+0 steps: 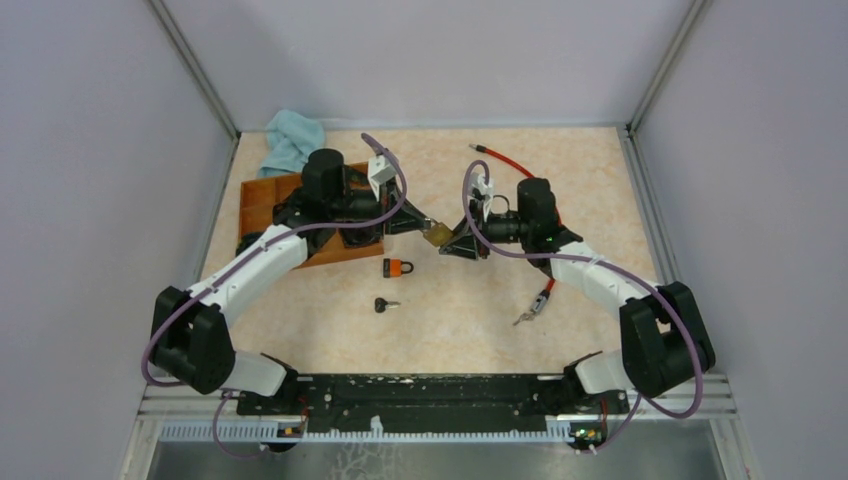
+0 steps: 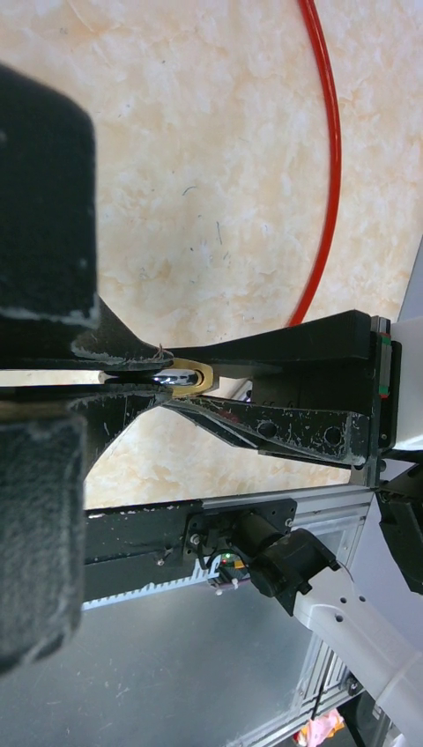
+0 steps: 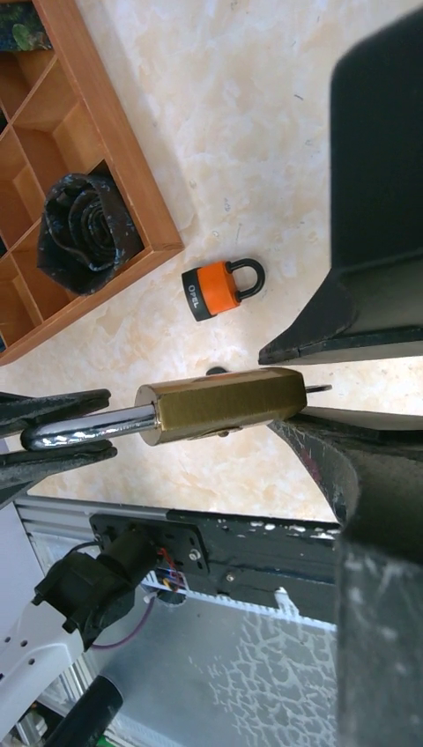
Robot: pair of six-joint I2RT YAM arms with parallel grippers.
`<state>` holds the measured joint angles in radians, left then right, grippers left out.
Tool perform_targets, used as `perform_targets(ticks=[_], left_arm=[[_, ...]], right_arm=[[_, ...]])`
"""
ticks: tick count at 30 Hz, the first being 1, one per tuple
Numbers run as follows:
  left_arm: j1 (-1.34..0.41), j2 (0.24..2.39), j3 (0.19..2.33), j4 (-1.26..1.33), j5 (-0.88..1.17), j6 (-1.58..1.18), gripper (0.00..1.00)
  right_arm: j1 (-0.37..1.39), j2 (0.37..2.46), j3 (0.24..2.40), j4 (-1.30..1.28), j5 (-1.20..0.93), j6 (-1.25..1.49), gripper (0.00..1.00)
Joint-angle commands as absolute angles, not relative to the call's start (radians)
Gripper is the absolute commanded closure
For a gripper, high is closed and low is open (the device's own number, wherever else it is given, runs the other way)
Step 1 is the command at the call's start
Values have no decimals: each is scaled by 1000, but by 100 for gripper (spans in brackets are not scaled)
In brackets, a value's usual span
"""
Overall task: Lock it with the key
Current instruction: Lock the lock.
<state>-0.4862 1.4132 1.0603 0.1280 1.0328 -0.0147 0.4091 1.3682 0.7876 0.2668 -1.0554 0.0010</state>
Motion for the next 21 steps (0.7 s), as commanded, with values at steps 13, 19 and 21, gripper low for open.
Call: perform_targets(ticks=[13, 19, 21], left_arm=[[-446, 1368, 1046, 260, 1048, -96, 100], [-369, 1365, 1032, 370, 1055, -218, 100], [-347, 1362, 1032, 378, 1055, -224, 100]], right_arm=[[367, 1342, 806, 322, -1062, -35, 100], [361, 1362, 805, 285, -1056, -80, 100], [360, 1371, 808, 276, -1057, -89, 100]])
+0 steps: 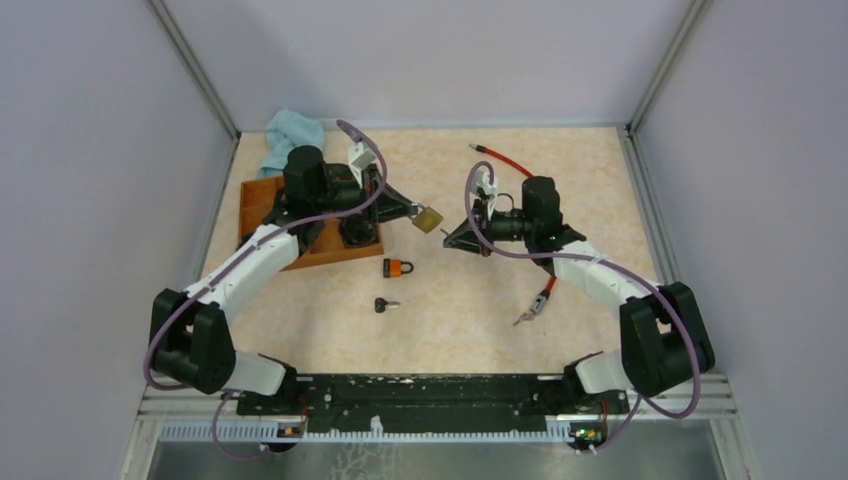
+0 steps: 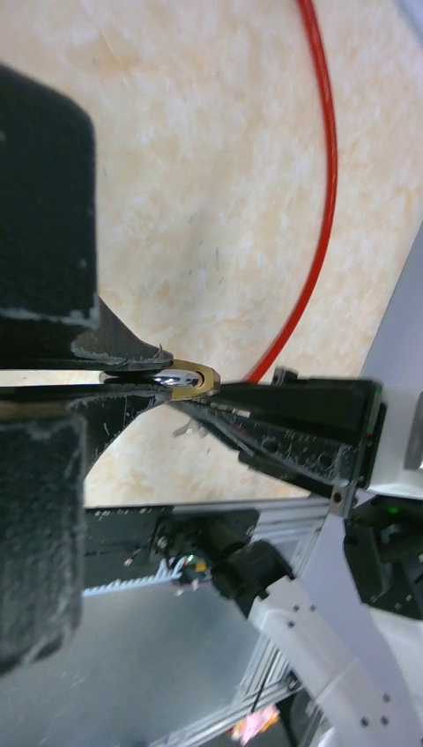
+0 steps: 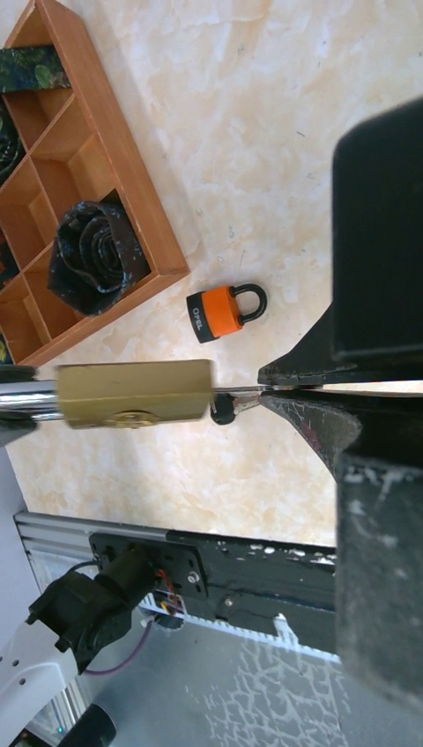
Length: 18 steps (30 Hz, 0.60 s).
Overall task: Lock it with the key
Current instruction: Lock the lock, then place the key at the center of the board.
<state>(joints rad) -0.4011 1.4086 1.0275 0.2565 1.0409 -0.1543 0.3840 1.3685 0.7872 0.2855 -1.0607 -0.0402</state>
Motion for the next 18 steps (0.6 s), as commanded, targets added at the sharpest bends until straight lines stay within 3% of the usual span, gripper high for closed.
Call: perform_targets(ticks=[1, 9, 18], left_arm=[[-337, 1359, 1032, 380, 1055, -225, 100], [-267, 1342, 1033, 416, 999, -267, 100], [-193, 1349, 1038, 429, 940, -322, 100]], right_arm=[[360, 1376, 809, 272, -1058, -91, 100], [370, 1380, 848, 211, -993, -99, 100], [463, 1416, 968, -275, -846, -470, 100]])
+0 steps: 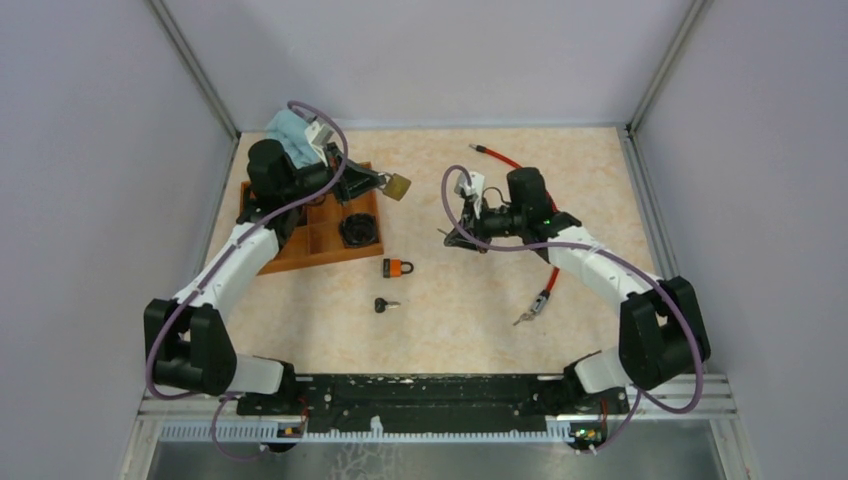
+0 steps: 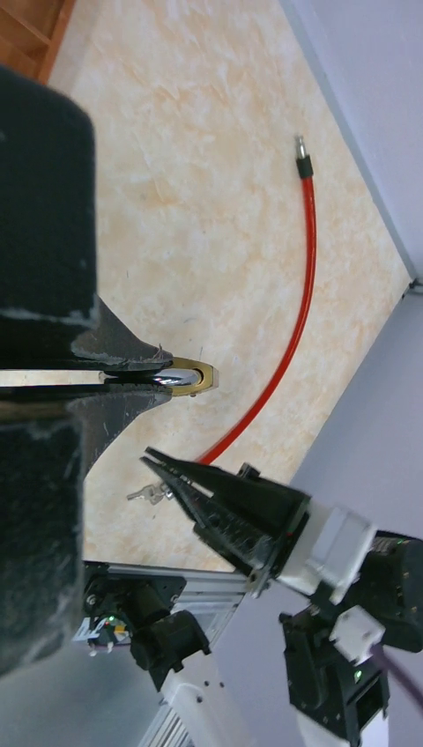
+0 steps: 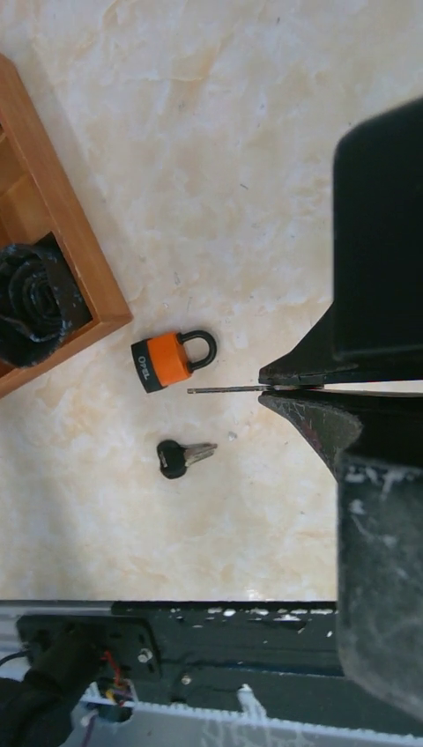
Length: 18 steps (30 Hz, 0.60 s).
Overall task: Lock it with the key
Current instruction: Place the key at the center of the board.
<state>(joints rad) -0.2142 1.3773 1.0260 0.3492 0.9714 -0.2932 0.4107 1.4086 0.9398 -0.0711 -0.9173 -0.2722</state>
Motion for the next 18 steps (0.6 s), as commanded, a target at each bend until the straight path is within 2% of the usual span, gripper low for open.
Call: perform_targets(ticks=[1, 6, 18], left_arm=[[-191, 1347, 1033, 429, 936, -316, 100], [-186, 1337, 1006, 440, 921, -303, 100], [-181, 1310, 1011, 305, 904, -177, 100]], right_arm=[[480, 1415, 949, -287, -833, -490, 100], [591, 1449, 873, -311, -779, -553, 100], [742, 1633, 904, -316, -713, -535, 100]])
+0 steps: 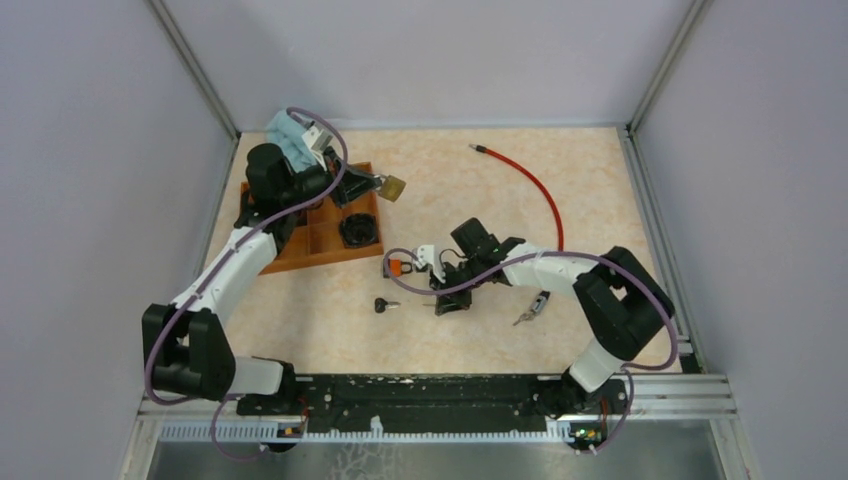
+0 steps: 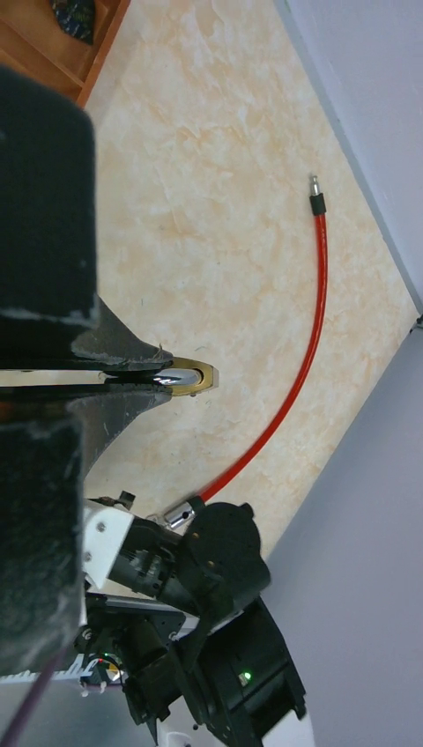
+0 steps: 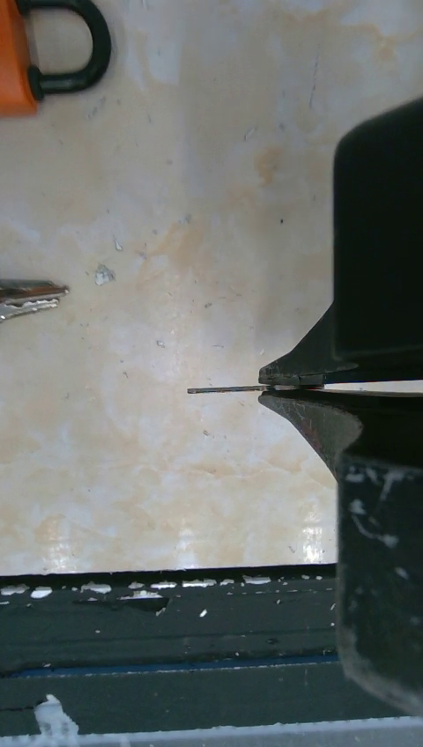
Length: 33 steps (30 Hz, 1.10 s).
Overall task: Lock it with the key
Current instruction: Place the key at the center of the board.
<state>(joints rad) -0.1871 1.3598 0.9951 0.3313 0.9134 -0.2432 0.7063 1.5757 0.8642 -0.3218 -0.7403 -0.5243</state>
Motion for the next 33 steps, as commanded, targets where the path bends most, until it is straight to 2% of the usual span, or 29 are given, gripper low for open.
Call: perform_targets(ticks=[1, 5, 18, 25, 33], left_arm=[[-181, 1305, 1010, 295, 904, -169, 100], [-181, 1288, 1004, 273, 915, -145, 100], [-181, 1277, 986, 274, 941, -134, 100], [-181, 1272, 961, 284, 944, -111, 100], [-181, 1274, 946, 279, 934, -97, 99]], right_arm=[[747, 1642, 912, -322, -707, -533, 100], [749, 1717, 956, -360, -698, -540, 100], [749, 1732, 978, -388, -565, -539, 97], [728, 1717, 975, -402, -547, -549, 90], [724, 1708, 974, -401, -542, -557, 70]])
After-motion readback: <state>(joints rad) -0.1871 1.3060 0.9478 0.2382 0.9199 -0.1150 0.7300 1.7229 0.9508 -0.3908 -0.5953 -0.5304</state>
